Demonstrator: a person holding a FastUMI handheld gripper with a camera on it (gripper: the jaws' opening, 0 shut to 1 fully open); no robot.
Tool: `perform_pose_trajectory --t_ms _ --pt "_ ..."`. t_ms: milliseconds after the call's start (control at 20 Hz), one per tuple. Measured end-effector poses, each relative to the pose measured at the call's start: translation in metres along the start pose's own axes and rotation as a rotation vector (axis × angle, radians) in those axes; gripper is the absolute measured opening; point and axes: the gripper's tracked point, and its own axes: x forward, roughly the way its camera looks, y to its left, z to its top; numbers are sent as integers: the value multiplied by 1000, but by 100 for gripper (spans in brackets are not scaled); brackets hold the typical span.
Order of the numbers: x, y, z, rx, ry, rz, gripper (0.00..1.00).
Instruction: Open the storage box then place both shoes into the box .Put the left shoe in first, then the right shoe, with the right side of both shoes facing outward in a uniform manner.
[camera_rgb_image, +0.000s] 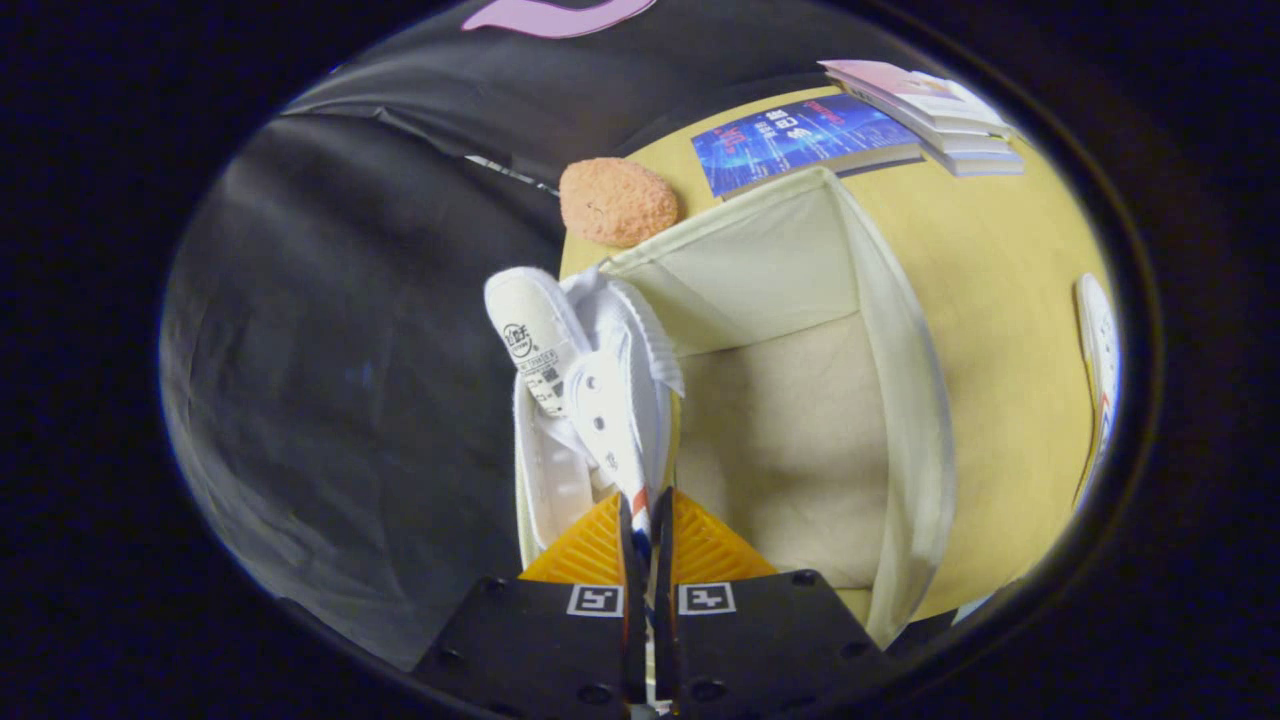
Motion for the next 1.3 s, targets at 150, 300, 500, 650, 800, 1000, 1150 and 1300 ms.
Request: perform_pose_trajectory --t_ms 150,300,500,650,800,1000,1150,1300 --pt "14 -9 -10 24 37 -29 6" --pt "24 -12 -16 29 62 -63 6" --pt "31 -10 -20 21 74 -55 23" --pt "27 -18 -19 -1 74 -74 39" --pt "22 -15 -22 20 77 -39 41" --pt "2 -6 -14 26 53 13 41" --pt "-24 -6 6 44 3 60 41" --pt "-53 -15 34 68 -62 89 41"
